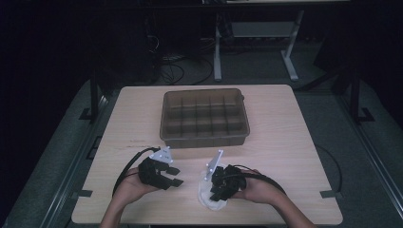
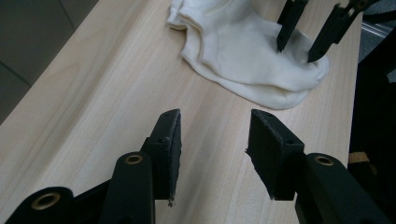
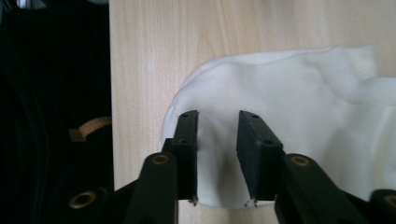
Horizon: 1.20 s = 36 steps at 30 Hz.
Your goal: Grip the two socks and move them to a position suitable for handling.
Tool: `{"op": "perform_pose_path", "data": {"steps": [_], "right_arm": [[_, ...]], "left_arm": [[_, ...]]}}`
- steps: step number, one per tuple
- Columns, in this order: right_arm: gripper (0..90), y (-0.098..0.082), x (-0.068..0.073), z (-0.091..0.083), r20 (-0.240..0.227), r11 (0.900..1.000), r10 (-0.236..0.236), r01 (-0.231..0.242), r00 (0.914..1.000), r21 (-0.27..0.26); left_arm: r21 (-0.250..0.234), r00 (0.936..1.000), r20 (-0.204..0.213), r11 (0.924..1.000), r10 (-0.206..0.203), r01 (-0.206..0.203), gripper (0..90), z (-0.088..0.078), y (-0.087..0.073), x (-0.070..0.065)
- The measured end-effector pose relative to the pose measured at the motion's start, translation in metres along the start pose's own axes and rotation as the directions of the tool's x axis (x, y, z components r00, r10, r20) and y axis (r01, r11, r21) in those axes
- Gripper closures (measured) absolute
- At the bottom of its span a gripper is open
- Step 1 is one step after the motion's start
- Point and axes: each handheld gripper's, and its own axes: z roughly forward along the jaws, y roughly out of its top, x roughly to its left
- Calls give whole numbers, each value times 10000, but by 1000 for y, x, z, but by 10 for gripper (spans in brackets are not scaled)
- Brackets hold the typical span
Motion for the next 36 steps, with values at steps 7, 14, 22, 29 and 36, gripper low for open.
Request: {"op": "perform_pose_path", "data": {"steps": [7,14,22,29,36], "right_arm": [[859,-4,1,9,326,9997,-231,230,9992,38],[893,-7,1,7,360,9997,-138,144,9993,-176],[897,-12,1,-9,105,9969,329,-320,9994,-718],[890,-4,5,-18,157,9964,152,-138,9998,-837],[668,5,7,2,204,9991,-308,314,9993,-281]], "left_arm": [[-18,10000,-6,10000,-41,41,541,-1,0,-1],[8,10000,23,10000,-30,30,542,1,1,0],[-78,10000,9,9999,-79,79,542,-2,1,1],[-153,10000,-23,9999,-59,59,542,-3,1,0],[-123,10000,-27,9999,-55,54,542,-3,0,0]]}}
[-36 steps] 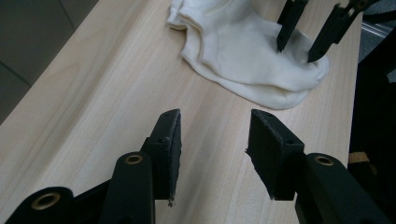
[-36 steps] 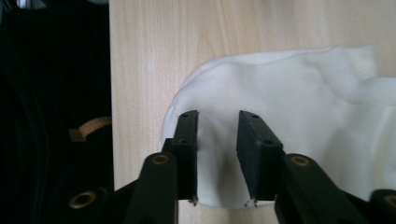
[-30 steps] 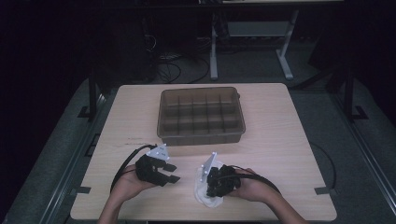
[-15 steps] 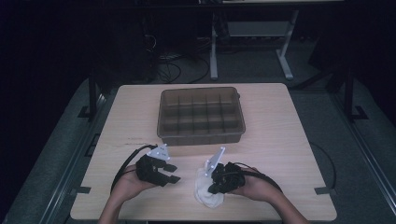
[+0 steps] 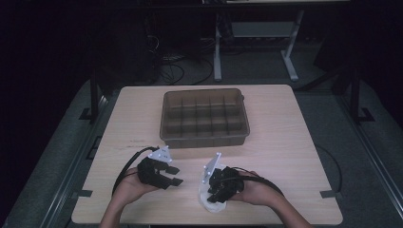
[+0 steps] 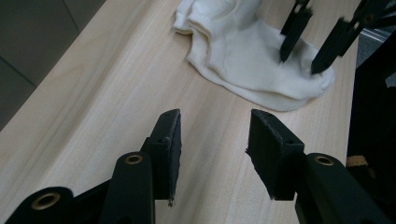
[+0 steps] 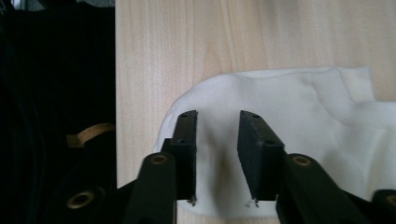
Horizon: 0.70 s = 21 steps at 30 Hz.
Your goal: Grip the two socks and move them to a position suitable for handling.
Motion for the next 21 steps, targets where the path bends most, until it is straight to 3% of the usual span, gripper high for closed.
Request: {"op": "perform_pose_path", "data": {"steps": [4,6,12,15,18,21], "right_arm": [[720,1,-2,9,96,9999,55,-56,9999,105],[829,0,-2,10,302,10000,-24,22,9995,76],[890,-2,-2,9,238,9999,3,-6,9997,120],[893,-3,-2,3,141,9999,115,-113,9998,-114],[893,0,3,-10,524,10000,11,-7,9986,-85],[893,4,4,-25,659,9990,113,-84,9978,-435]], "left_arm": [[-6,10000,10,10000,9,-9,542,0,0,1],[21,10000,20,10000,7,-7,541,0,0,0],[26,10000,50,10000,-5,4,542,1,0,0],[-49,10000,8,10000,-46,46,542,0,0,0],[-27,10000,39,10000,-42,42,542,-1,0,1],[-20,10000,42,10000,-34,34,542,-1,0,1]]}}
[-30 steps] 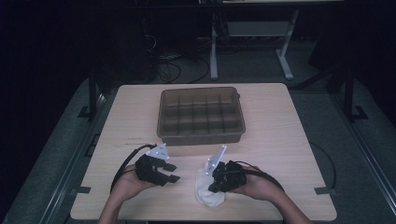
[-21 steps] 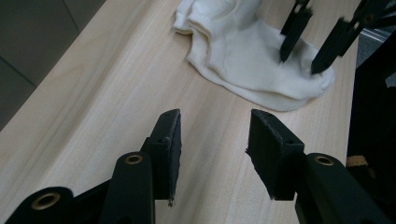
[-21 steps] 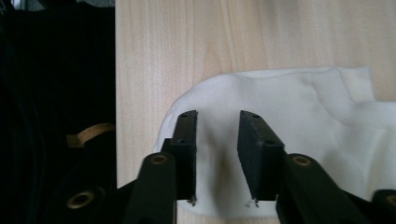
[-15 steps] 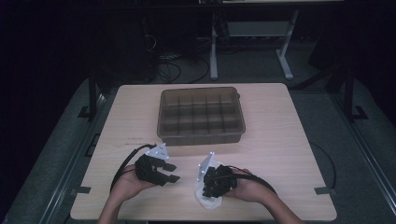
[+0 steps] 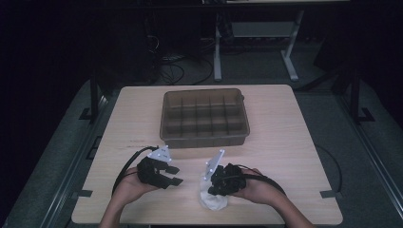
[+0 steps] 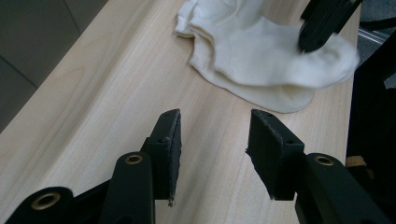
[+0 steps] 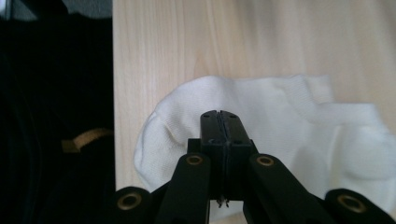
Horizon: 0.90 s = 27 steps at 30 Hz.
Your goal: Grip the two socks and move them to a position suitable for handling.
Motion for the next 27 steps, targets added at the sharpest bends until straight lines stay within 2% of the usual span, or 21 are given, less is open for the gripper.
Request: {"op": "perform_pose_path", "data": {"steps": [4,8,12,15,17,21,24,27], "right_arm": [[892,7,0,-5,235,9997,-20,25,9997,-235],[887,10,-2,13,309,9995,35,-44,9995,321],[882,8,-3,28,119,9993,44,-48,9999,365],[826,4,-4,34,29,9989,215,-216,9998,409],[739,2,-6,26,-14,9992,392,-392,9992,110],[724,1,-10,13,324,9987,501,-497,9982,-124],[725,-1,-21,3,729,9971,734,-717,9946,-262],[725,-1,-33,-1,901,9954,918,-889,9917,-359]], "left_arm": [[-22,10000,-31,10000,55,-55,542,-1,1,-1],[-69,10000,-28,10000,45,-45,542,-1,0,-1],[-38,10000,-29,10000,36,-36,542,-1,-1,-1],[-28,10000,-37,10000,50,-50,542,-2,0,-1],[-70,10000,-37,10000,40,-40,542,-1,0,-2],[-53,9999,-3,9999,129,-129,542,0,2,-5],[-12,9998,-8,9998,176,-176,543,2,4,-7],[15,9997,32,9997,246,-246,546,3,5,-7]]}}
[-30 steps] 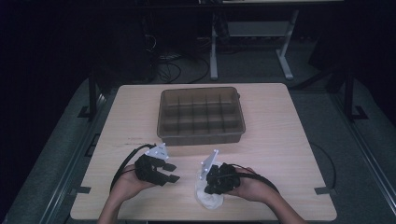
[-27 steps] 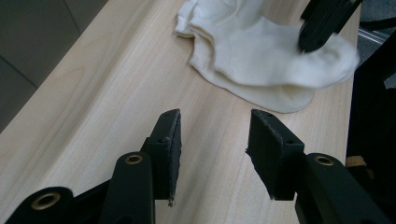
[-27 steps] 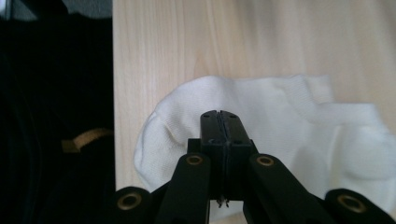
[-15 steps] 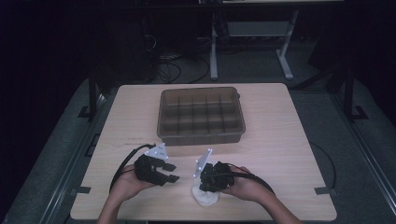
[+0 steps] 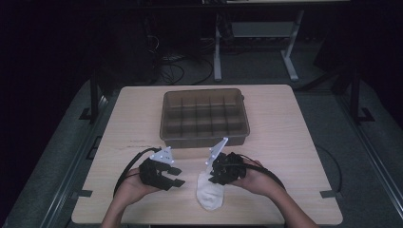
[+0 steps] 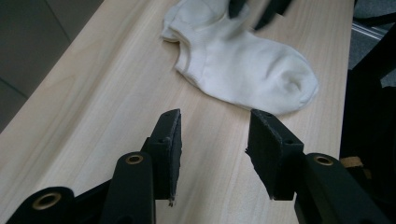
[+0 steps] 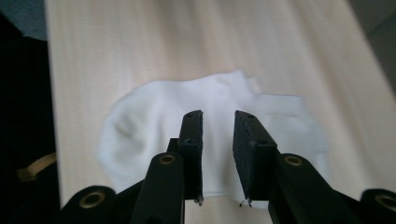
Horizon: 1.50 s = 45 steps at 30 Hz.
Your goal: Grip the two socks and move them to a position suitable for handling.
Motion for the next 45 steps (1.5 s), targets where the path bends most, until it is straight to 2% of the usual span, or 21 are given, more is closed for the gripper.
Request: {"op": "perform_pose_path", "data": {"steps": [3,5,8,11,15,17,21,24,32,37,40,45], "right_arm": [[725,2,-20,1,238,9989,361,-368,9991,299],[724,2,-25,1,245,9984,495,-501,9985,245],[704,2,-38,5,341,9959,698,-716,9970,554],[685,3,-45,9,335,9946,736,-759,9967,712],[690,1,-53,18,-30,9896,1016,-1008,9948,1026],[732,-1,-54,23,-170,9874,1009,-980,9948,1244],[851,-2,-54,25,-231,9883,890,-853,9958,1267],[863,-1,-52,22,-198,9902,845,-817,9962,1130],[863,-2,-44,-2,158,9969,617,-623,9980,479],[844,-6,-51,7,696,9923,733,-797,9949,950],[814,-7,-55,14,758,9893,816,-900,9938,1151],[739,-6,-54,9,853,9922,879,-948,9925,812]], "left_arm": [[35,10000,22,10000,29,-29,548,1,0,1],[22,10000,41,10000,-49,49,548,2,-1,1],[20,10000,31,10000,-93,93,548,1,-1,1],[-2,10000,44,10000,-84,84,548,1,-2,2],[23,9999,45,9999,-99,99,548,2,-2,2],[19,10000,38,10000,-92,92,548,2,-2,2],[0,9999,32,9999,-137,137,547,1,-3,2],[-5,9999,28,9999,-121,121,548,0,-3,3],[-23,9999,37,9999,-99,99,548,1,-2,2],[21,10000,76,10000,-30,30,548,2,-1,1],[23,10000,95,10000,-16,16,548,2,-1,1],[17,10000,92,10000,-28,27,548,3,-1,1]]}}
